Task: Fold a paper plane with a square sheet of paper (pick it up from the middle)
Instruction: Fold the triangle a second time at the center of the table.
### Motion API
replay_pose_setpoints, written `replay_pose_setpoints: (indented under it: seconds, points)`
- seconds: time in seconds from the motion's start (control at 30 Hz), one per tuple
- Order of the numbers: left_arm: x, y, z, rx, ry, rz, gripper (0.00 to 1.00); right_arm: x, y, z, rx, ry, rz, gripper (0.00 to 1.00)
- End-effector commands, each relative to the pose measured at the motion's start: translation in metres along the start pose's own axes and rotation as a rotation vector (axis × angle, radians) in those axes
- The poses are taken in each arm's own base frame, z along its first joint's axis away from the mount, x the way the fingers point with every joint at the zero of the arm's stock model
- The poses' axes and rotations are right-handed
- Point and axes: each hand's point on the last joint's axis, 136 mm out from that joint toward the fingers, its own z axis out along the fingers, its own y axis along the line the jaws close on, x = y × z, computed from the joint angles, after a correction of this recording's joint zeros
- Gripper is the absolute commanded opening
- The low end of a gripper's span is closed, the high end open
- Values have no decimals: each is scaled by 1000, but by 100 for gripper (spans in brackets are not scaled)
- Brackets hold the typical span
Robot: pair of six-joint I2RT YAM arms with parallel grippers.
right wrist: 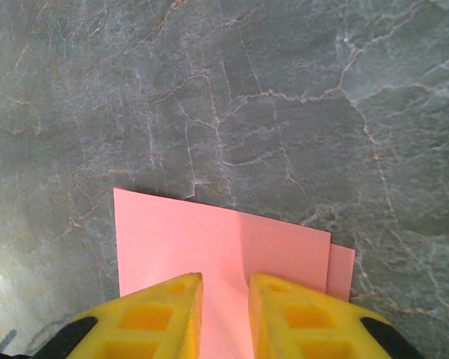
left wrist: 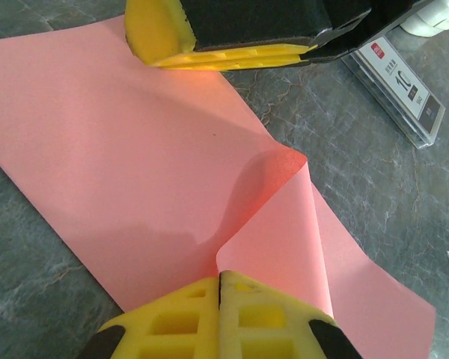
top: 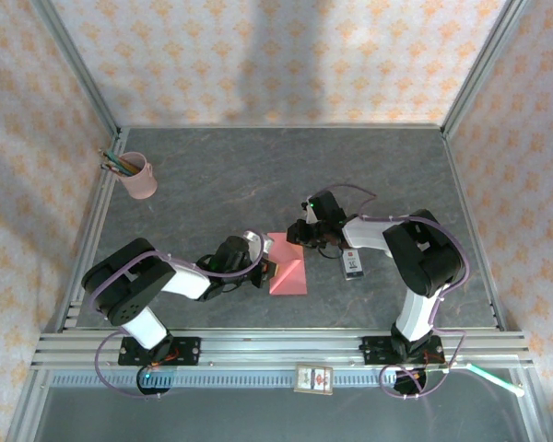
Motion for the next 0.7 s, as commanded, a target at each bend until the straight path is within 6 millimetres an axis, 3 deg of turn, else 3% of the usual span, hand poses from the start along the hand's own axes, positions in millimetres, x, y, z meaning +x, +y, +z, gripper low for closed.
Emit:
replay_pose_setpoints:
  seconds: [0.0,0.67]
  points:
    - [-3,7,2,-27,-2,7,0,22,-39,11,133,53,26,24]
    - [-5,2,-6,-10,-21,-6,0,24,-40,13,134,60,28,22]
